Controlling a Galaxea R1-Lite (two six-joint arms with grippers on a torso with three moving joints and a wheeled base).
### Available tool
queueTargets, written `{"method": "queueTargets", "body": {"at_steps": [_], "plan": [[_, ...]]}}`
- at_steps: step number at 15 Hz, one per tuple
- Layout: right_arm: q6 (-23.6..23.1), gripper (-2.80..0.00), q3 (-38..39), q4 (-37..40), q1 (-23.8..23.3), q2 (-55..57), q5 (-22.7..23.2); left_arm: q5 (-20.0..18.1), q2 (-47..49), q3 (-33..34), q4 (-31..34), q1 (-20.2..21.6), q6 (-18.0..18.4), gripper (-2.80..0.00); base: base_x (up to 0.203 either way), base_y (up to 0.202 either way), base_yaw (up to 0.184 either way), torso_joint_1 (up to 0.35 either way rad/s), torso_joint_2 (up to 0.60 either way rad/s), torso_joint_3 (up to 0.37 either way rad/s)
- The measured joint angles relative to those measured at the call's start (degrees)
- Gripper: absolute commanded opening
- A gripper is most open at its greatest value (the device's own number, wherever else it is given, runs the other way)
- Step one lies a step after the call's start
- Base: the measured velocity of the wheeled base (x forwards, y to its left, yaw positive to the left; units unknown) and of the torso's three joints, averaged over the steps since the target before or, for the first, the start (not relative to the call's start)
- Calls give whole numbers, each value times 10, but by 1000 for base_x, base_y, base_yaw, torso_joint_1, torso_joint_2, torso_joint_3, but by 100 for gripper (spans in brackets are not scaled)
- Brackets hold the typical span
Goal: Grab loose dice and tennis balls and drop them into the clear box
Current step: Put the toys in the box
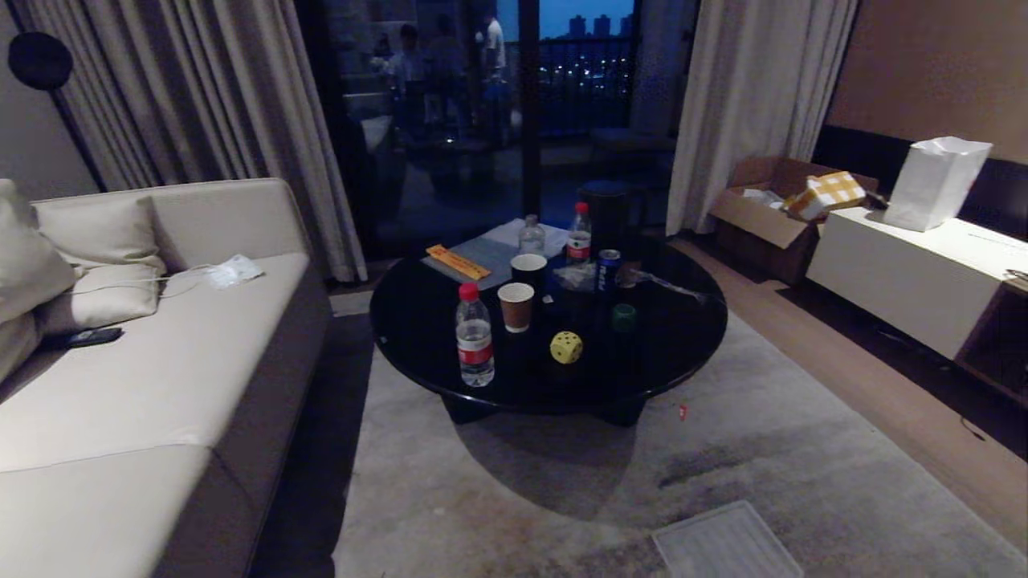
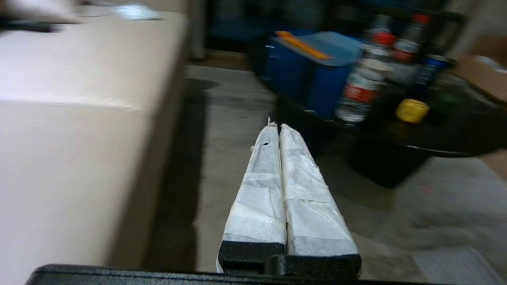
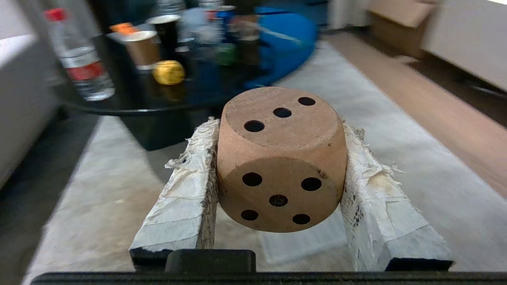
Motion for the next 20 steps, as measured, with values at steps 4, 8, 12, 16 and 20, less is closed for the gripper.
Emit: {"method": "queueTargets", "body": {"at_steps": [4, 8, 12, 16, 20], "plan": [[0, -280, 0, 0, 0, 0, 0, 0, 0, 0, 0, 0, 0, -280, 2, 11, -163, 3, 2, 2], [0, -280, 0, 0, 0, 0, 0, 0, 0, 0, 0, 0, 0, -280, 2, 11, -165, 2, 1, 1], [0, -280, 0, 0, 0, 0, 0, 0, 0, 0, 0, 0, 0, -280, 2, 11, -163, -28, 142, 93], [0, -280, 0, 0, 0, 0, 0, 0, 0, 0, 0, 0, 0, -280, 1, 8, -162, -7, 27, 30], [0, -280, 0, 0, 0, 0, 0, 0, 0, 0, 0, 0, 0, -280, 1, 10, -157, 4, 1, 4]]}}
